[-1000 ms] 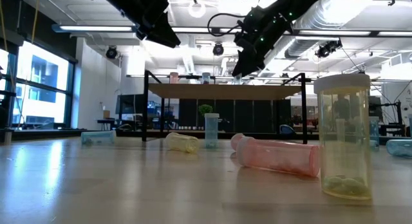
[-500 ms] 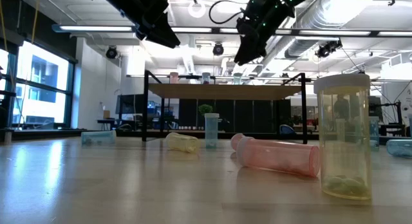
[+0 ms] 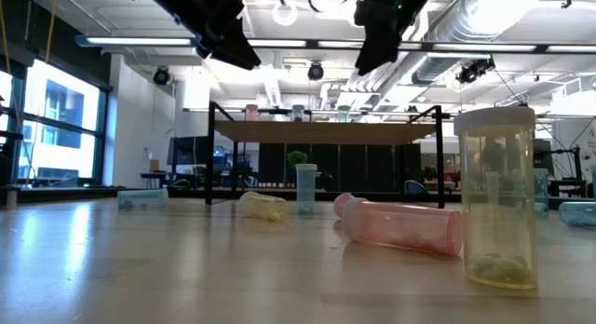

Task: Pick and place medicine bottles onto shelf by color
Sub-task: Put the yellow pill bottle on the shelf

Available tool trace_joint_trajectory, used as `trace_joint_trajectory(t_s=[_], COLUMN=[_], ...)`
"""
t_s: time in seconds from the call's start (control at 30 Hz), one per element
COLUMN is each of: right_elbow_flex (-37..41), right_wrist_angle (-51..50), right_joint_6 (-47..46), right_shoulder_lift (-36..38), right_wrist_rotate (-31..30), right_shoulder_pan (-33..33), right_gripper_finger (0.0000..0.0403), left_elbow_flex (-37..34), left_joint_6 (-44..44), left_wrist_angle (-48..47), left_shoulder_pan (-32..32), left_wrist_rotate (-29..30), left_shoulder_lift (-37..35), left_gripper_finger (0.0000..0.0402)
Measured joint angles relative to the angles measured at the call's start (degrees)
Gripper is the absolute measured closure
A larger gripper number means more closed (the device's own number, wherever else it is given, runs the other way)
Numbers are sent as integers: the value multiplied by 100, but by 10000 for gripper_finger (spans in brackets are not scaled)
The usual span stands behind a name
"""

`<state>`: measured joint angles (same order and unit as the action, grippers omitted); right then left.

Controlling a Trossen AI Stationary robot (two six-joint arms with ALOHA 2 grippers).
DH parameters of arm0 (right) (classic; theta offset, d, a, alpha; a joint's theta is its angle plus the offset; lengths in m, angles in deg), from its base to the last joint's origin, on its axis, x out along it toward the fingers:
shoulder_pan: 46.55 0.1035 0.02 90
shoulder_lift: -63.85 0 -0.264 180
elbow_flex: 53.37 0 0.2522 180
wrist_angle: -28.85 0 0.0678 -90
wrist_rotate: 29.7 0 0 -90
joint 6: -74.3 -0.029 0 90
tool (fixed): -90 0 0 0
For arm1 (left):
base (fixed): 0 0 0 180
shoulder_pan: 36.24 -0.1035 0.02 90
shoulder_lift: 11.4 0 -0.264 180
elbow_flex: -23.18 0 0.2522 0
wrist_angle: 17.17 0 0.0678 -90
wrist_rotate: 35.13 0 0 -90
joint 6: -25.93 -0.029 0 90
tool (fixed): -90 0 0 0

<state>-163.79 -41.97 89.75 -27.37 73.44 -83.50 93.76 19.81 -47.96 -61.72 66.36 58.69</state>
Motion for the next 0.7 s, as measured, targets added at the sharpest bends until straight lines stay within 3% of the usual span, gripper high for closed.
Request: trace_joint_trajectory(t_s=[0.1, 0.23, 0.43, 0.7], right_elbow_flex=[136, 1121, 2728, 4031], right_wrist_angle=[-82, 146, 742, 847], right_joint_6=[-29, -321, -1192, -2560], right_shoulder_lift=[161, 612, 1803, 3302], right_wrist_rotate=[93, 100, -32, -307], right_shoulder_pan=[143, 370, 941, 1832], right_gripper_finger=[212, 212, 212, 212], left_elbow_flex=[0, 2, 1, 0], left_joint_6=[7, 7, 4, 142], left_wrist_angle=[-36, -136, -224, -233], left_shoulder_pan=[1, 2, 0, 0], left_wrist_rotate=[0, 0, 0, -176], left_shoulder_lift=[0, 0, 0, 0], left_gripper_finger=[188, 188, 188, 188])
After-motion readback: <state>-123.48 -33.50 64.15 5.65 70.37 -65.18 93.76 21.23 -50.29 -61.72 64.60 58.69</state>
